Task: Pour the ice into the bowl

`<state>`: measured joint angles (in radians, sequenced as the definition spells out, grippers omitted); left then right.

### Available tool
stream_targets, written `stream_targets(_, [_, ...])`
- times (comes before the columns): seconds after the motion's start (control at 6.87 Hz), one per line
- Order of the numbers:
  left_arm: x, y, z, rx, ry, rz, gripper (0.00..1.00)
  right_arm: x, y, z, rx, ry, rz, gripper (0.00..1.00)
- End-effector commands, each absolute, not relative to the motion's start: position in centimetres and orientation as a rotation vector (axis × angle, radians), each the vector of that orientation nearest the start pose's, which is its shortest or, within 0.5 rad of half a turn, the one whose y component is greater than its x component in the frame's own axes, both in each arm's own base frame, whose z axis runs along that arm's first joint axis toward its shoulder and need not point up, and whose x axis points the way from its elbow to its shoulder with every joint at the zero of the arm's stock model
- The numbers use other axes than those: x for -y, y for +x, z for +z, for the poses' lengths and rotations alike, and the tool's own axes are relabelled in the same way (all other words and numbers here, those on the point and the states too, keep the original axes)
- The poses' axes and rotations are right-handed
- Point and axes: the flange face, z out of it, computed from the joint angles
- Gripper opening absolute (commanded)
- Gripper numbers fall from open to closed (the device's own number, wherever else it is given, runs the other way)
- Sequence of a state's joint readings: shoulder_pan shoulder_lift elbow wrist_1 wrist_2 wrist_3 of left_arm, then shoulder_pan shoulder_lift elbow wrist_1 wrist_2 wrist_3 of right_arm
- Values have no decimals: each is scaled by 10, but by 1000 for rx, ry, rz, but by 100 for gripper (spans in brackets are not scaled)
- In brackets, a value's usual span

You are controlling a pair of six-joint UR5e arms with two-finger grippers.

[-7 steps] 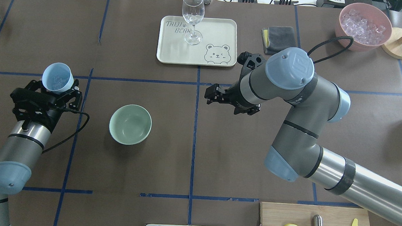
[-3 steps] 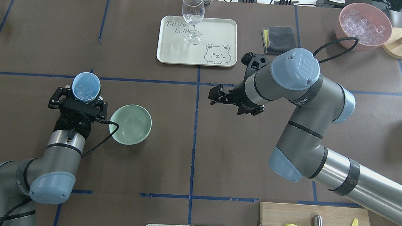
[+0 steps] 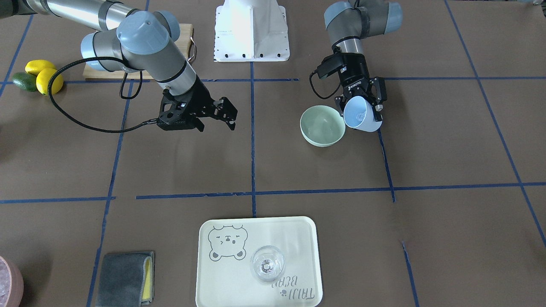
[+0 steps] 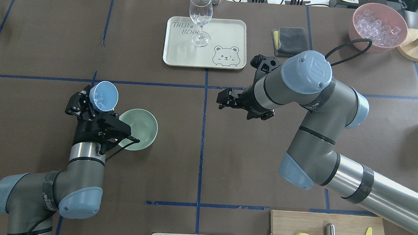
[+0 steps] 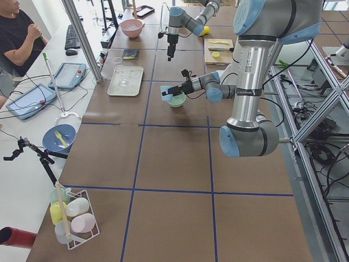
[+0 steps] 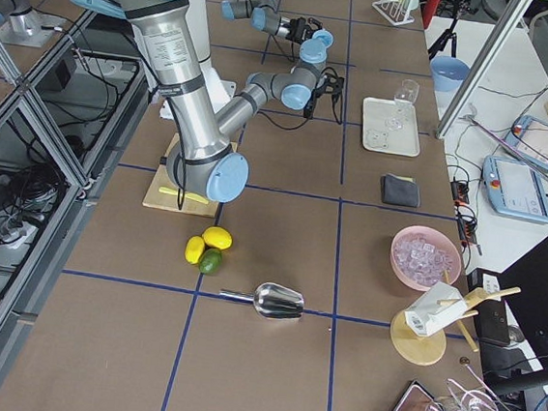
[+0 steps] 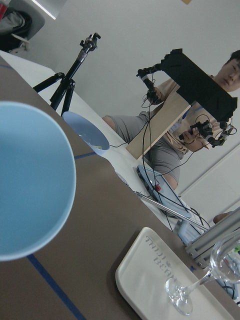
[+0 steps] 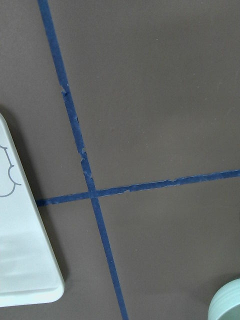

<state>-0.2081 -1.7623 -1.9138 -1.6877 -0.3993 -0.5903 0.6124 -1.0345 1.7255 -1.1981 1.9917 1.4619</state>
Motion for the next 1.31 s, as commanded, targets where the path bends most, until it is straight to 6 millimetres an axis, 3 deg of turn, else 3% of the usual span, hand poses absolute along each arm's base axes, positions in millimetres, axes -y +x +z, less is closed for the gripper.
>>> stream_targets(0.0, [326, 463, 349, 406, 1256, 525, 0, 448, -476, 234, 1116, 15, 226, 100])
stream_targets(0.58, [325, 460, 347, 711, 1210, 821, 0, 448, -477, 235, 1117, 17, 226, 100])
stream_targets(1.17, [322, 457, 359, 885, 1171, 936, 0, 447, -479, 237, 1113, 19, 229, 100])
